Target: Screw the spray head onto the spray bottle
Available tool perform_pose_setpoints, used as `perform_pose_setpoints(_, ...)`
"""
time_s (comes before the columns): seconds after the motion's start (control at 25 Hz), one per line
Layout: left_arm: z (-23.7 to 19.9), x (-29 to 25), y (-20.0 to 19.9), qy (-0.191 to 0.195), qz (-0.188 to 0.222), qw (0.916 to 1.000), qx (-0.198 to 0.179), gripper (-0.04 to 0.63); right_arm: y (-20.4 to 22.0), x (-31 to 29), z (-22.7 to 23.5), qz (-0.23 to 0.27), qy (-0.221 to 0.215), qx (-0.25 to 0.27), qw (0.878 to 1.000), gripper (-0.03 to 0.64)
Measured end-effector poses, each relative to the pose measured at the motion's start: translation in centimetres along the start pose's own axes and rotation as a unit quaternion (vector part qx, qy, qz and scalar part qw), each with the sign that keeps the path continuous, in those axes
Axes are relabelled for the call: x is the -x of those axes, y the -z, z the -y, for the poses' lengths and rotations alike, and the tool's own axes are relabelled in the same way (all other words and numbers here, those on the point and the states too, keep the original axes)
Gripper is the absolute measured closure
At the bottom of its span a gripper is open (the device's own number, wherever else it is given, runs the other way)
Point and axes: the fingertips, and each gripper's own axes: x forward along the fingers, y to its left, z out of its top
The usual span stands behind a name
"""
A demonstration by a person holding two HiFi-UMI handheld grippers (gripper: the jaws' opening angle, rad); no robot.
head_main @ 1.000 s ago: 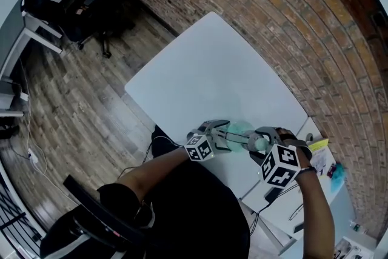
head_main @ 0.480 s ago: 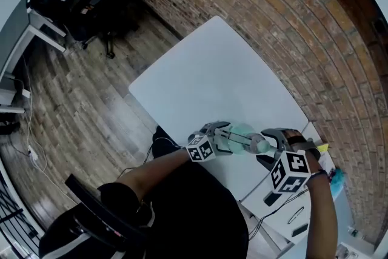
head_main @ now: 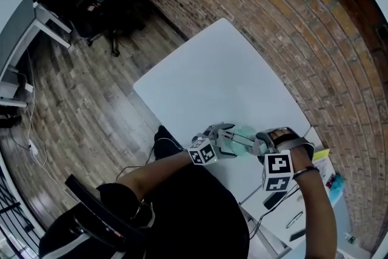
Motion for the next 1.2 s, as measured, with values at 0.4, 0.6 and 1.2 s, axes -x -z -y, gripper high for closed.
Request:
perform_pose_setpoints(0.4, 0.3, 0.2, -1.2, 0.002, 0.005, 0.9999, -0.015, 0.083, -0.5, -0.5, 0.2, 0.07, -0.029, -0.206, 0.976, 0.333)
perform_pose_setpoints(0.6, 0.4, 0.3, -3.7, -0.012, 0.037, 0.9992, -0.004, 0.083, -0.3, -0.5, 0.3, 0.084, -0.033, -0.27, 0.958, 0.333)
perform_pose_setpoints(1.2, -0.3, -1.2, -8.3, -0.052, 0.053, 0.9972, 0.002, 0.13, -0.7, -0.5, 0.5, 0.091, -0.025, -0.304, 0.948, 0.333)
